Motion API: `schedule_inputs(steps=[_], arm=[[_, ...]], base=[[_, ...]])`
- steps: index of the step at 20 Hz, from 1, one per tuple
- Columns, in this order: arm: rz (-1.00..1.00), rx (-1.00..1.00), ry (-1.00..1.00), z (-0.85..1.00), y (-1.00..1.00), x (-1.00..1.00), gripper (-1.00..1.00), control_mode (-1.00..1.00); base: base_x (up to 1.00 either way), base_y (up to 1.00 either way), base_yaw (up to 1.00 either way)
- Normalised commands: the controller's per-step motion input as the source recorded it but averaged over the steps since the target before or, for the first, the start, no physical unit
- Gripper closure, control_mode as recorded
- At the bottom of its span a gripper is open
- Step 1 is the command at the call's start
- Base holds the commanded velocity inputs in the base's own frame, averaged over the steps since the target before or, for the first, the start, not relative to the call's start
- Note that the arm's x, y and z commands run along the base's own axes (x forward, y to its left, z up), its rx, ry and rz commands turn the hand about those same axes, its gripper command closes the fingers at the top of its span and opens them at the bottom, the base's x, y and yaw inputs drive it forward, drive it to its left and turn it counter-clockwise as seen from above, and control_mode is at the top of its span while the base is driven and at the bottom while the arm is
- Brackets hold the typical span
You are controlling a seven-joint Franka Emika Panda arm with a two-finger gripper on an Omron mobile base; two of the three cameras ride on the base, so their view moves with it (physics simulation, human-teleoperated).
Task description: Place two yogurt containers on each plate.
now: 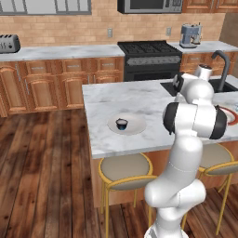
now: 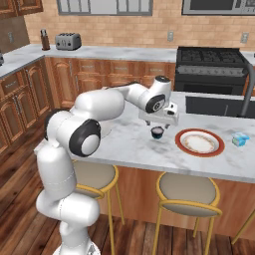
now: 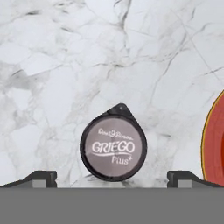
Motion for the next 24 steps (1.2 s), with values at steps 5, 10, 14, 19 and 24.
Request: schedule_inputs(steps=[5,10,14,19,24], arm=[[0.01,0.0,0.0,-0.14,0.03,-0.1,-1.0,-1.0],[0.01,0.0,0.06,0.0,0.02,0.1,-1.0,-1.0],[0.0,0.0,0.11,-0.05,0.0,0.2,-1.0,-1.0],[0.0,0.0,0.11,-0.12,0.0,0.12,-1.0,-1.0],[0.0,0.0,0.04,-0.12,-0.08,0.01,-1.0,-1.0]], base=[[0.0,0.0,0.0],[0.0,0.0,0.0],[0.0,0.0,0.0],[0.0,0.0,0.0],[0.0,0.0,0.0]])
